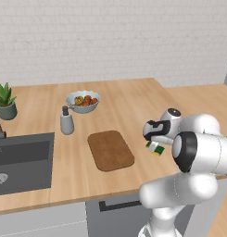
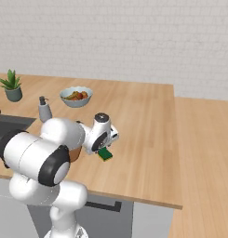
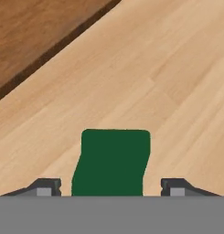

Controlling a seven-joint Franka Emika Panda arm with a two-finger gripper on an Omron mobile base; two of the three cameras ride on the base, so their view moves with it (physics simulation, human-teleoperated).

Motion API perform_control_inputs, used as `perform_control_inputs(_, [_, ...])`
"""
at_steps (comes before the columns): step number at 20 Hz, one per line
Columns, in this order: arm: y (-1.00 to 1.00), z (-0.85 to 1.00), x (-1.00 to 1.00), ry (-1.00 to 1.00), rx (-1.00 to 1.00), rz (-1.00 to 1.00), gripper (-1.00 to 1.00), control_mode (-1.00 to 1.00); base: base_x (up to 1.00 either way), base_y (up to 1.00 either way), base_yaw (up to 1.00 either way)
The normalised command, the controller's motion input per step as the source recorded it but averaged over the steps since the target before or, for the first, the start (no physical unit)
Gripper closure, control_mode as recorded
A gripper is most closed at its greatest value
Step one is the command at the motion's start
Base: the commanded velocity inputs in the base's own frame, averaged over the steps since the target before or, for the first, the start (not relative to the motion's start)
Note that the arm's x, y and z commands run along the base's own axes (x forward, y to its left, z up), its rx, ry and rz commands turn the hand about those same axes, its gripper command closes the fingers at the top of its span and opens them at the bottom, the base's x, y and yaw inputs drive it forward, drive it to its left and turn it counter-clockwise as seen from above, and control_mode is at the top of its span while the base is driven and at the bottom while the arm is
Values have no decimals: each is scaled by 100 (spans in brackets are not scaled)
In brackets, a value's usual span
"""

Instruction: Pick up the sponge from the counter and clean the cutting board by briefly scrubbing or pressing down on the cutting board. Once finished, release the sponge.

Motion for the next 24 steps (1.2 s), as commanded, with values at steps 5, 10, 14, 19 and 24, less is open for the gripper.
perform_control_inputs(5, [0, 10, 8, 4, -1, 2, -100, -100, 0, 0, 0])
perform_control_inputs(10, [0, 83, -27, -6, -11, 7, -100, -100, 0, 0, 0])
perform_control_inputs(14, [4, 100, -45, 0, -1, -4, -100, -100, 0, 0, 0])
perform_control_inputs(19, [2, 100, -75, 10, 2, -17, -100, -100, 0, 0, 0])
perform_control_inputs(24, [0, 98, -89, 10, 10, -22, -100, -100, 0, 0, 0])
